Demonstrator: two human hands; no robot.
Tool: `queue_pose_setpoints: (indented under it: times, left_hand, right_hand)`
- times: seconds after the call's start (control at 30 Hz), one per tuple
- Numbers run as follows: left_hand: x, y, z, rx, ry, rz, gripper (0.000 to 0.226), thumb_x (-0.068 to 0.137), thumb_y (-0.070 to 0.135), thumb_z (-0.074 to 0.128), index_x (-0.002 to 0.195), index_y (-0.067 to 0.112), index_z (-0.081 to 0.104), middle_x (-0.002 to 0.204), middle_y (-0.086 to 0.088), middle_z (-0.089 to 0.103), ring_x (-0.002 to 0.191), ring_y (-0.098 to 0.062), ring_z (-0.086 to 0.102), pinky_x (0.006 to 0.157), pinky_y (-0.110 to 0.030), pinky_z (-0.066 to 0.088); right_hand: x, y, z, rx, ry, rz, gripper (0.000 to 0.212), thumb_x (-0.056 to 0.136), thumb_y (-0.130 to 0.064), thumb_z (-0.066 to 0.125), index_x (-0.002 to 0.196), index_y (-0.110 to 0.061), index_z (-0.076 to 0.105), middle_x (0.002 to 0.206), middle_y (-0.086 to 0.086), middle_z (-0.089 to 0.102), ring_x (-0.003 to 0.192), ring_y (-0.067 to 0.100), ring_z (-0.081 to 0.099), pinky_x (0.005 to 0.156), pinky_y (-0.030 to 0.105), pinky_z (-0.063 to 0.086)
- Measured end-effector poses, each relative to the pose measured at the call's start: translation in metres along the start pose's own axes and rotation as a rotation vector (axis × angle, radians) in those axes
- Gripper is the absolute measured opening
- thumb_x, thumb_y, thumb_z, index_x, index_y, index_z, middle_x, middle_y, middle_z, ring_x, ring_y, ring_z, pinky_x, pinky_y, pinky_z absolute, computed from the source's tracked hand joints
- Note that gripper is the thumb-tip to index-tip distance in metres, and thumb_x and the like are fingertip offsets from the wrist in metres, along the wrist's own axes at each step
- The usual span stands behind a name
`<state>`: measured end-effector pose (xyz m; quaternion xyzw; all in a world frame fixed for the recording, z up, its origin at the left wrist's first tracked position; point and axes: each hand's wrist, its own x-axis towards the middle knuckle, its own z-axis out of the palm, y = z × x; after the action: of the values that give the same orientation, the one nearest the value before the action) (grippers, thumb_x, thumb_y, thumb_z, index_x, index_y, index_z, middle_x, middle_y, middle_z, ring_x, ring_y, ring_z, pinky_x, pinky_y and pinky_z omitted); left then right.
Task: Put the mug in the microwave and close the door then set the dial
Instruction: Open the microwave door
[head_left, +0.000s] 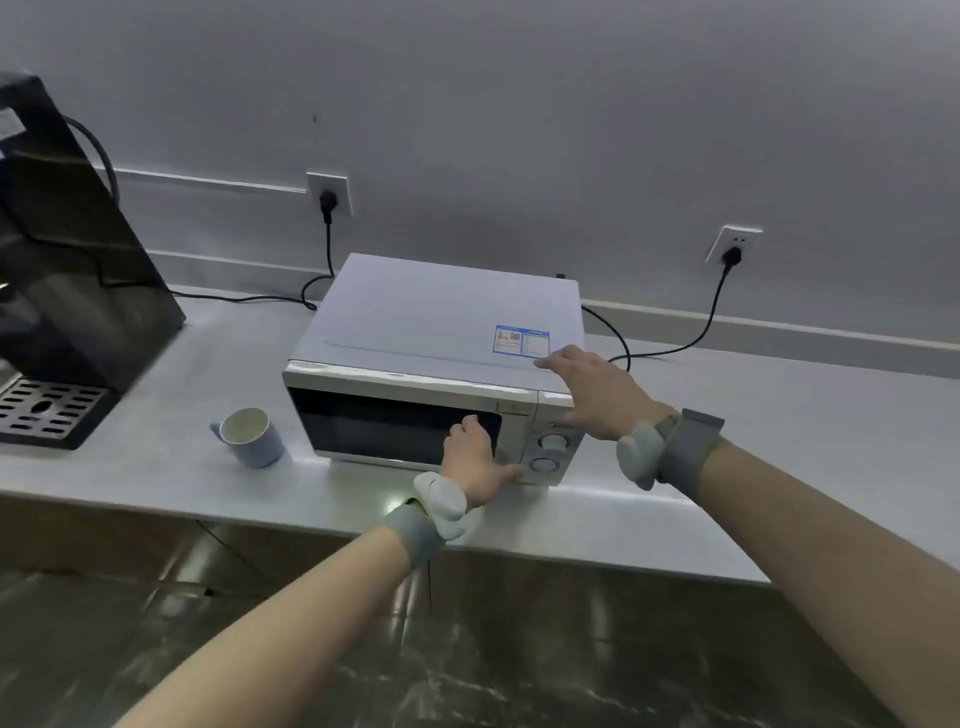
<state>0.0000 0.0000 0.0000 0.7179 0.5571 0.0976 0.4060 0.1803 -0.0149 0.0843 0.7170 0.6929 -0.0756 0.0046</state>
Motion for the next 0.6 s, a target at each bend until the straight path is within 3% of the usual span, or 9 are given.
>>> queue_pose_setpoints:
  times: [0.27,0.43,0.6]
  left_hand:
    - [0.021,0.015,0.036,0.098,0.11,-0.022,0.074,0.084,0.036,0.078,0.135,0.001,0.037,0.14,-0.018,0.042,0.13,-0.035,0.044,0.107,-0.045,0.044]
    - [0.033,0.008,0.047,0.052,0.176,-0.007,0.055,0.092,0.029,0.071,0.127,0.003,0.039,0.131,-0.018,0.054,0.119,-0.038,0.056,0.097,-0.048,0.051]
    - [0.047,-0.005,0.05,0.107,0.189,-0.018,0.041,0.096,0.027,0.064,0.123,0.004,0.045,0.118,-0.019,0.063,0.109,-0.039,0.063,0.09,-0.046,0.053]
  right_hand:
    - [0.014,0.023,0.021,-0.057,-0.061,0.032,0.094,0.089,-0.008,0.068,0.163,-0.038,0.019,0.164,0.016,0.024,0.142,0.035,0.044,0.096,0.044,0.053]
    - [0.022,0.028,0.036,-0.057,-0.052,-0.023,0.087,0.091,-0.007,0.062,0.162,-0.04,0.024,0.139,0.013,0.043,0.122,0.033,0.054,0.088,0.043,0.056]
    - [0.03,0.029,0.044,-0.143,0.015,-0.058,0.082,0.095,-0.009,0.055,0.161,-0.044,0.023,0.123,0.009,0.049,0.108,0.029,0.055,0.082,0.04,0.055]
